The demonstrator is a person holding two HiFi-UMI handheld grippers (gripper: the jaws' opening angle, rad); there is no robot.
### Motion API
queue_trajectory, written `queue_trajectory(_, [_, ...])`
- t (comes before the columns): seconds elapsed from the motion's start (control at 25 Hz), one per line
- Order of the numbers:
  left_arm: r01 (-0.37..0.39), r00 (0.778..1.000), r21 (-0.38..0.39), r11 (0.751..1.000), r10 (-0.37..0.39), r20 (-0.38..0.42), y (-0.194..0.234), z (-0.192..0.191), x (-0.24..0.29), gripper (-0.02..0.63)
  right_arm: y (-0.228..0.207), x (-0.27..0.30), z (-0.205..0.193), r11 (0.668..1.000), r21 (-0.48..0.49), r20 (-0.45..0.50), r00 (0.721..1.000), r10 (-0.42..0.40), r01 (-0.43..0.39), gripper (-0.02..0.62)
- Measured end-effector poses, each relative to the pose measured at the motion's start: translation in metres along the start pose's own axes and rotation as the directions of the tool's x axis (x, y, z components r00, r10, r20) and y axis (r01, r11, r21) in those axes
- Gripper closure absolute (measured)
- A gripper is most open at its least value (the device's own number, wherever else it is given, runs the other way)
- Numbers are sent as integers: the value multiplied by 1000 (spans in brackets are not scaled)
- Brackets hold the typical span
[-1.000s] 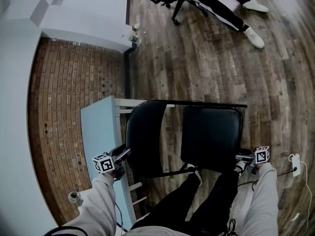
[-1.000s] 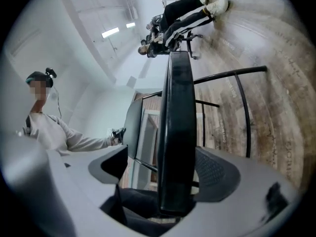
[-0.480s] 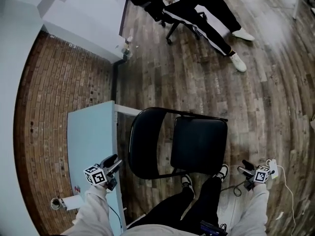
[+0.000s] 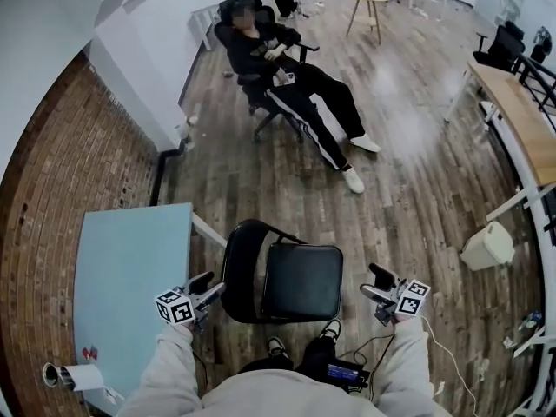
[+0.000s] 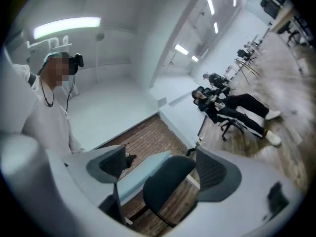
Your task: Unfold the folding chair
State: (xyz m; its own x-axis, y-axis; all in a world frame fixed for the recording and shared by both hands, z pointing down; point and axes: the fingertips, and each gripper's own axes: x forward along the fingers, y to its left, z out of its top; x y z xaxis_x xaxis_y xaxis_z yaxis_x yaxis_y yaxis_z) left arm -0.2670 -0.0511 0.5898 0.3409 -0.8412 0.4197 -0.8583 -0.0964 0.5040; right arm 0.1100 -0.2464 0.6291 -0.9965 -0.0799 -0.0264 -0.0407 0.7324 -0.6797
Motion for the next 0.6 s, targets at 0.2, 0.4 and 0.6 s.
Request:
queue_trajectory(0.2, [151,969,69,986,-162,186,-61,73,-40,330,143,65,87,970,-238,-6,999,48,-48,153])
queue_trajectory(0.4, [184,943,213,959,-234,238,-122,124,-66,454,249,124,135,916,-400,5,1000,9,-6,155])
queue_trajectory(0.6, [139,910,365,921,-264,319,-176,158,-108,581,341,170,147,864,-495,107,993,-42,89,163])
